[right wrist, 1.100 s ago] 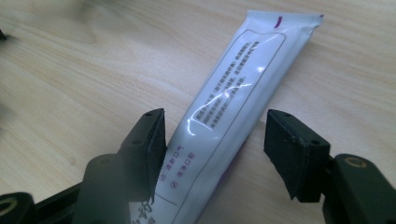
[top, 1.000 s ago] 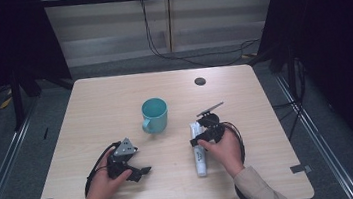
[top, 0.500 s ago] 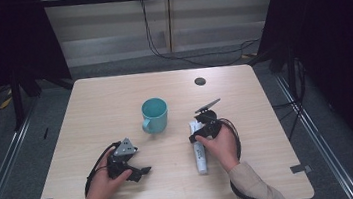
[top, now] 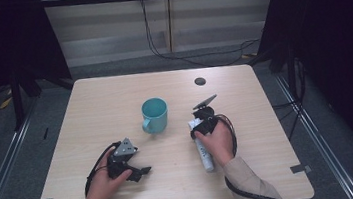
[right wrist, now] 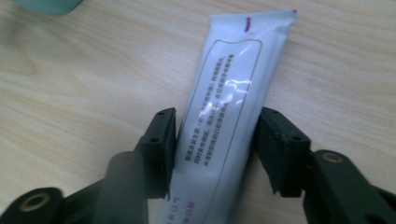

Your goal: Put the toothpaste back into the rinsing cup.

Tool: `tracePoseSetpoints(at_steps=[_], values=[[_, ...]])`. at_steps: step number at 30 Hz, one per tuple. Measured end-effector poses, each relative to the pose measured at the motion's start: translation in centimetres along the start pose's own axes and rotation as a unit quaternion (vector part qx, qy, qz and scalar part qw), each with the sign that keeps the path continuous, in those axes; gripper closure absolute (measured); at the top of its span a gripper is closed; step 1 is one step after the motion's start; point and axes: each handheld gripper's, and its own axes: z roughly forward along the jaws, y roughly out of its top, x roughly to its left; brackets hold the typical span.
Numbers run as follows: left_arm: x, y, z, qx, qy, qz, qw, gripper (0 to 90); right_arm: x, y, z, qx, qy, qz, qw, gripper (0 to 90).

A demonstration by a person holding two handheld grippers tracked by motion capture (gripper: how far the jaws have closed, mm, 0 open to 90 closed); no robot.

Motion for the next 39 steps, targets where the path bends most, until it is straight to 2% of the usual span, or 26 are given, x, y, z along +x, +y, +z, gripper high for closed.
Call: tracePoseSetpoints(at_steps=[3, 8, 10, 13, 21, 22, 23, 24, 27, 28, 29, 30, 33, 35, 36, 37, 38, 39], values=[[0.0, 0.0, 0.0, 0.0, 0.001, 0.0, 1.0, 10.6, 0.0, -0.1, 0.0, -0.004, -0.006, 0.006, 1.0, 55.4], [0.0, 0.0, 0.0, 0.0, 0.001, 0.0, 1.0, 10.6, 0.0, -0.2, -0.1, -0.006, -0.018, 0.006, 0.9998, 67.8], [0.0, 0.0, -0.1, 0.003, 0.0, 0.001, 1.0, 10.6, 0.1, -0.3, -0.2, -0.013, -0.023, -0.002, 0.9996, 73.3], [0.0, 0.0, -0.1, 0.003, 0.0, 0.001, 1.0, 10.7, -0.6, -0.5, -0.6, -0.024, -0.001, 0.012, 0.9996, 77.6], [0.0, 0.0, 0.0, 0.002, 0.0, 0.0, 1.0, 10.6, -2.2, -1.0, -2.5, -0.067, 0.028, 0.028, 0.997, 78.6], [0.0, 0.0, -0.1, 0.004, 0.0, 0.001, 1.0, 10.6, -2.5, -1.1, -3.3, -0.083, 0.046, 0.037, 0.9948, 78.6], [0.0, 0.0, -0.1, 0.004, 0.0, 0.001, 1.0, 10.6, -2.5, -1.1, -3.3, -0.083, 0.046, 0.037, 0.9948, 78.6], [0.0, 0.0, -0.1, 0.004, 0.0, 0.001, 1.0, 10.6, -2.6, -1.2, -4.1, -0.1, 0.058, 0.036, 0.9926, 78.6], [0.0, 0.0, 0.0, 0.002, 0.0, 0.0, 1.0, 10.8, -2.6, -1.3, -4.7, -0.115, 0.062, 0.028, 0.991, 78.6], [-0.1, 0.0, 0.0, -0.001, 0.002, -0.002, 1.0, 10.9, -2.6, -1.4, -5.1, -0.125, 0.072, 0.026, 0.9892, 78.6], [-0.1, 0.0, 0.0, -0.001, 0.002, -0.002, 1.0, 11.1, -2.6, -1.4, -5.1, -0.125, 0.072, 0.026, 0.9892, 78.6], [-0.1, 0.0, -0.1, -0.001, 0.002, -0.003, 1.0, 11.3, -2.6, -1.5, -5.5, -0.136, 0.08, 0.023, 0.9871, 78.5], [-0.1, 0.0, -0.1, 0.001, 0.002, -0.004, 1.0, 11.4, -2.6, -1.7, -5.8, -0.153, 0.084, 0.02, 0.9845, 78.5], [-0.2, 0.2, -0.1, -0.004, -0.012, -0.018, 0.9998, 14.1, -2.6, -2.0, -6.2, -0.179, 0.093, 0.018, 0.9793, 78.5], [-0.2, 0.2, -0.1, -0.004, -0.012, -0.018, 0.9998, 14.9, -2.6, -2.0, -6.2, -0.179, 0.093, 0.018, 0.9793, 78.5], [-0.4, 0.5, -0.2, -0.008, -0.019, -0.026, 0.9994, 14.9, -2.6, -2.2, -6.6, -0.197, 0.098, 0.017, 0.9753, 78.5], [-0.5, 0.7, -0.3, -0.013, -0.028, -0.029, 0.9991, 14.9, -2.5, -2.3, -6.8, -0.204, 0.1, 0.015, 0.9736, 78.5], [-0.5, 0.7, -0.3, -0.013, -0.028, -0.029, 0.9991, 14.9, -2.5, -2.3, -6.8, -0.204, 0.1, 0.015, 0.9736, 78.5]])
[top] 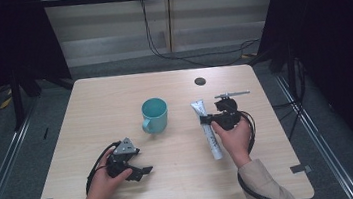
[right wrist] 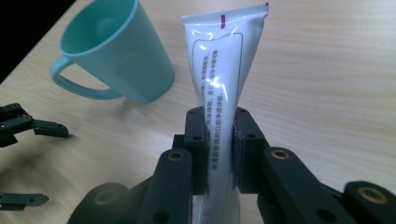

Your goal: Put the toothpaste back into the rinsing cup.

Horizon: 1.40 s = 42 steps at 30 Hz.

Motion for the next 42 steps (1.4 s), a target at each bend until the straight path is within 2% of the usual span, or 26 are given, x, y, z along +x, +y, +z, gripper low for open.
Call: tracePoseSetpoints(at_steps=[1, 2, 3, 5, 8, 10, 14, 15, 19, 21, 23, 31, 40, 42], values=[[-0.2, 0.4, -0.1, -0.008, -0.018, -0.007, 0.9998, 14.9, 0.2, 0.0, -0.4, -0.011, 0.007, -0.005, 0.9999, 78.5], [-0.2, 0.4, -0.1, -0.008, -0.018, -0.007, 0.9998, 14.9, 0.2, 0.0, -0.4, -0.011, 0.007, -0.005, 0.9999, 78.5], [-0.5, 0.9, -0.2, -0.017, -0.033, -0.019, 0.9991, 14.9, 0.5, 0.1, -0.6, -0.021, 0.014, -0.014, 0.9996, 78.5], [-0.7, 1.3, -0.2, -0.024, -0.047, -0.028, 0.9982, 14.6, 0.9, 0.2, -0.8, -0.023, 0.018, -0.016, 0.9994, 78.5], [-0.9, 1.7, -0.1, -0.028, -0.057, -0.037, 0.9973, 14.4, 1.1, 0.2, -1.0, -0.029, 0.022, -0.023, 0.9991, 78.5], [-1.2, 2.5, -0.1, -0.037, -0.072, -0.052, 0.9954, 14.4, 1.4, 0.1, -1.1, -0.035, 0.022, -0.034, 0.9986, 78.4], [-1.4, 3.5, -0.2, -0.047, -0.081, -0.057, 0.9939, 14.4, 1.6, -0.1, -1.2, -0.045, 0.029, -0.033, 0.998, 78.4], [-1.5, 4.1, -0.2, -0.055, -0.09, -0.065, 0.9923, 14.4, 1.6, -0.2, -1.2, -0.046, 0.03, -0.033, 0.9979, 78.4], [-1.7, 5.0, 0.1, -0.055, -0.092, -0.07, 0.9918, 15.1, 1.7, -0.3, -1.2, -0.054, 0.034, -0.032, 0.9975, 78.4], [-1.7, 5.7, 0.5, -0.066, -0.101, -0.083, 0.9893, 15.4, 1.8, -0.3, -1.3, -0.056, 0.038, -0.032, 0.9972, 78.4], [-1.8, 6.3, 0.7, -0.071, -0.104, -0.086, 0.9883, 16.0, 2.0, -0.3, -1.3, -0.06, 0.04, -0.033, 0.9969, 78.5], [-2.3, 8.6, 1.6, -0.076, -0.104, -0.087, 0.9879, 18.4, 2.8, -0.3, -1.3, -0.069, 0.049, -0.04, 0.9957, 78.3], [-2.4, 9.7, 2.2, -0.071, -0.108, -0.089, 0.9877, 19.7, 3.2, -0.1, -1.5, -0.075, 0.05, -0.045, 0.9949, 78.3], [-2.6, 10.0, 2.5, -0.072, -0.114, -0.096, 0.9862, 20.1, 3.3, 0.0, -1.5, -0.079, 0.051, -0.047, 0.9945, 78.3]])
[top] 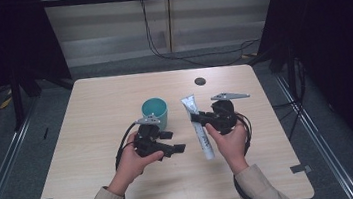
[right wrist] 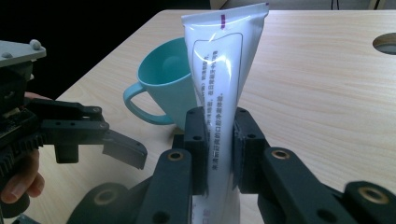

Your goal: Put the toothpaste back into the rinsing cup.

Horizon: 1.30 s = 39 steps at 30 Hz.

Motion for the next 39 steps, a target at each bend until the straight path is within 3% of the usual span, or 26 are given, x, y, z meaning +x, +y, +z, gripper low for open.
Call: tracePoseSetpoints(at_steps=[18, 25, 39], values=[[-0.1, 1.1, 0.7, -0.005, -0.006, -0.009, 0.9999, 24.0, 1.1, 0.3, 0.3, -0.009, 0.013, -0.018, 0.9997, 78.3], [-0.4, 2.0, 0.9, -0.023, -0.012, -0.012, 0.9996, 27.0, 1.7, 0.4, 0.6, -0.012, 0.019, -0.021, 0.9995, 78.2], [-0.3, 2.3, 1.5, -0.035, -0.022, -0.024, 0.9988, 28.9, 2.2, 0.5, 0.6, -0.014, 0.019, -0.024, 0.9994, 78.2]])
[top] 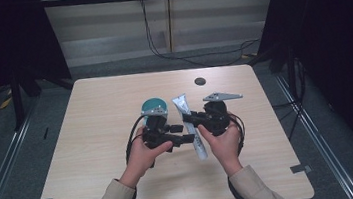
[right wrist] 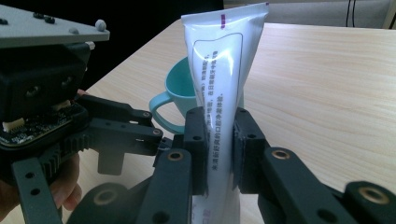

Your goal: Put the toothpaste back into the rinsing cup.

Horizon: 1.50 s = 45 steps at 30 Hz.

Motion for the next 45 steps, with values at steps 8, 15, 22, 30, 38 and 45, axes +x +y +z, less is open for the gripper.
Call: tracePoseSetpoints(at_steps=[8, 15, 22, 30, 38, 45], values=[[0.2, -0.1, 0.4, -0.007, -0.002, -0.009, 0.9999, 33.8, 0.3, -0.1, 0.5, 0.0, 0.005, -0.001, 1.0, 78.1], [0.1, 0.1, 0.3, -0.021, -0.009, -0.006, 0.9997, 43.0, 0.4, -0.1, 0.5, -0.005, 0.012, 0.006, 0.9999, 78.1], [0.3, 0.1, 0.3, -0.031, -0.013, -0.022, 0.9992, 48.2, 0.4, -0.1, 0.5, -0.014, 0.02, 0.015, 0.9996, 78.1], [0.5, 0.0, -0.4, -0.032, -0.008, -0.026, 0.9991, 58.3, 0.5, 0.1, 0.1, -0.027, 0.028, 0.014, 0.9991, 78.1], [0.1, 0.2, -1.0, -0.024, 0.014, 0.002, 0.9996, 65.8, 0.6, 0.3, -0.2, -0.033, 0.036, 0.02, 0.9986, 77.5], [0.0, 0.3, -1.2, -0.02, 0.026, 0.019, 0.9993, 68.6, 0.5, 0.3, -0.2, -0.038, 0.039, 0.019, 0.9983, 77.3]])
